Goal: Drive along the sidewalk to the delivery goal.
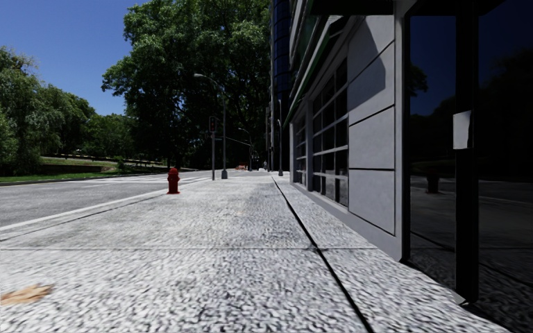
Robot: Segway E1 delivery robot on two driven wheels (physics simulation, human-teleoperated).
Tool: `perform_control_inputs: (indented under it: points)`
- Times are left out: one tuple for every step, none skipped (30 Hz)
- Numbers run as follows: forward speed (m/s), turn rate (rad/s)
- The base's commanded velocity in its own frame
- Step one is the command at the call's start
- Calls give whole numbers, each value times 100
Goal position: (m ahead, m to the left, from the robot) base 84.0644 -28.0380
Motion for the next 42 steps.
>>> perform_control_inputs:
  points:
    - [200,0]
    - [200,0]
    - [200,0]
    - [200,0]
    - [200,0]
    - [200,0]
    - [200,0]
    - [200,0]
    - [200,0]
    - [200,0]
    - [200,0]
    - [200,0]
    - [200,0]
    - [200,0]
    - [200,0]
    - [200,0]
    - [200,0]
    - [200,0]
    - [200,0]
    - [200,0]
    - [200,0]
    - [200,0]
    - [200,0]
    - [200,0]
    - [200,0]
    - [200,0]
    - [200,0]
    - [200,0]
    - [200,0]
    - [200,0]
    - [200,0]
    - [200,0]
    - [200,0]
    - [200,0]
    - [200,0]
    - [200,0]
    - [200,0]
    - [200,0]
    - [200,0]
    - [200,0]
    - [200,0]
    - [200,0]
